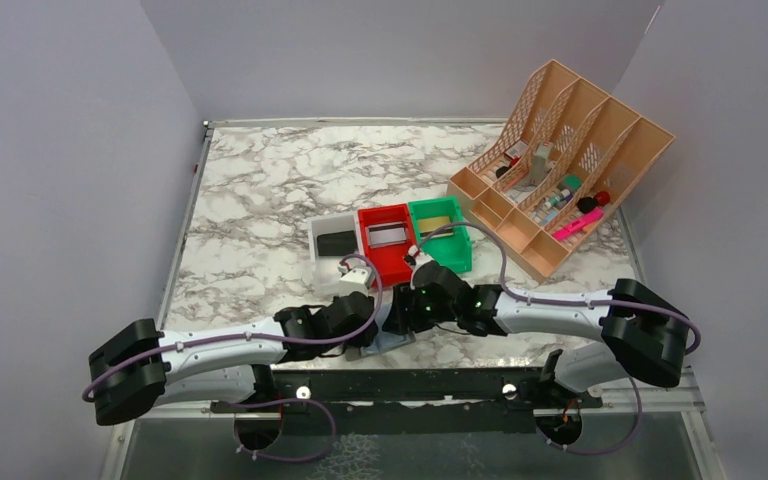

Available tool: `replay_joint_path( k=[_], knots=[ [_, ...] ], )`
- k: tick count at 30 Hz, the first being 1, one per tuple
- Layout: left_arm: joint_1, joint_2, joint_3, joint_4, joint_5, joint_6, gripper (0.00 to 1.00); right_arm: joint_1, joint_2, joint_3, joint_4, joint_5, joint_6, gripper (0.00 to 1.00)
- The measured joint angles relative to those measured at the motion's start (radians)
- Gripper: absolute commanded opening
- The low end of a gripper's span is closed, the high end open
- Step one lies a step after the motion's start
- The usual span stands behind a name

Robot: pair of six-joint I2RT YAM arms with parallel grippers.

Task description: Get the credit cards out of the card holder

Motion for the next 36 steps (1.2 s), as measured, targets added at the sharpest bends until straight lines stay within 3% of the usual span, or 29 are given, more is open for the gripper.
replay_joint_path(
  k=[12, 18, 21, 32, 36],
  knots=[
    [0.000, -0.024, 0.000, -0.015, -0.003, 0.000, 0.32, 0.000, -0.001, 0.033, 0.013, -0.033, -0.017, 0.54],
    [0.000, -0.042, 0.000, -0.053, -0.023, -0.011, 0.59, 0.000, 0.014, 0.035, -0.031, 0.000, -0.011, 0.54],
    [0.000, -0.058, -0.002, -0.076, -0.040, -0.028, 0.65, 0.000, 0.014, 0.031, -0.031, 0.007, -0.006, 0.54],
    [0.000, -0.130, -0.023, -0.195, -0.126, -0.134, 0.67, 0.000, 0.034, -0.006, 0.000, -0.004, 0.004, 0.53],
    [0.000, -0.159, -0.047, -0.217, -0.137, -0.167, 0.57, 0.000, 0.035, -0.006, 0.006, -0.005, 0.008, 0.53]
  ],
)
